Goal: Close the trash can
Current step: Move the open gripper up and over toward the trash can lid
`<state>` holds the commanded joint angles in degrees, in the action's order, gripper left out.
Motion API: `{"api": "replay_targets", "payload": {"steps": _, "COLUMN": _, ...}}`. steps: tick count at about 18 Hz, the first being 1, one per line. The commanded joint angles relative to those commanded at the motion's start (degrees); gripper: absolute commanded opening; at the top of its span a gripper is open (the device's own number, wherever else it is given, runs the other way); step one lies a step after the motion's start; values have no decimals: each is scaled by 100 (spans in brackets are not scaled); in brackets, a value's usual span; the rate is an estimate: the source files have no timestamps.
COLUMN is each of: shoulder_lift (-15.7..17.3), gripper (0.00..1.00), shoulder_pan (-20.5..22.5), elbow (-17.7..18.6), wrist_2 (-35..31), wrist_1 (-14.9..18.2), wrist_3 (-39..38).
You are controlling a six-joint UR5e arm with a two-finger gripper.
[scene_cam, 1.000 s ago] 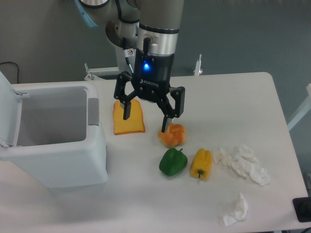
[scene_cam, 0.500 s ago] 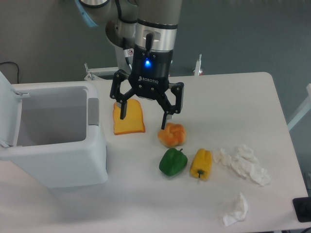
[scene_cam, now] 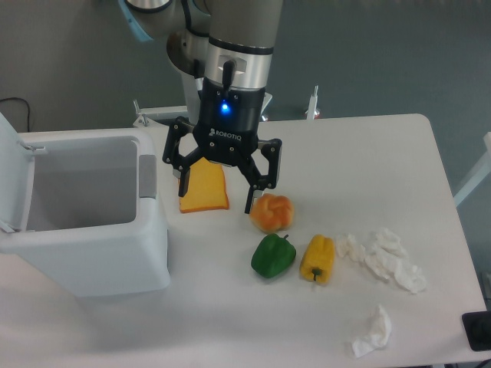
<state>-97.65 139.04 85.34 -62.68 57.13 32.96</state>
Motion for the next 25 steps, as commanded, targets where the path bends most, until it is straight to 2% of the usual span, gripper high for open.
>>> {"api": "replay_targets", "payload": {"steps": 4, "shoulder_lift": 9, "gripper": 100, "shoulder_pan": 52, "elbow": 44, "wrist_2": 834, "wrist_1": -27, "wrist_3": -9}}
{"api": "replay_targets", "payload": {"steps": 10, "shoulder_lift": 26, "gripper": 100, "shoulder_pan": 281, "elbow": 17, "wrist_2": 1837, "wrist_1": -35, "wrist_3": -649}}
{"api": "replay_targets", "payload": {"steps": 16, "shoulder_lift": 70, "gripper": 100, "shoulder_pan": 211, "elbow": 0, "wrist_2": 2172, "wrist_1": -35, "wrist_3": -1019}}
{"api": "replay_targets", "payload": {"steps": 20, "shoulder_lift": 105, "gripper": 100, "shoulder_pan": 193, "elbow": -17, "wrist_2": 2760, "wrist_1": -35, "wrist_3": -1449}}
{"api": "replay_targets", "payload": {"steps": 25, "shoulder_lift": 351, "gripper": 100, "shoulder_pan": 62, "elbow": -26, "wrist_2": 2867, "wrist_1": -35, "wrist_3": -1679}}
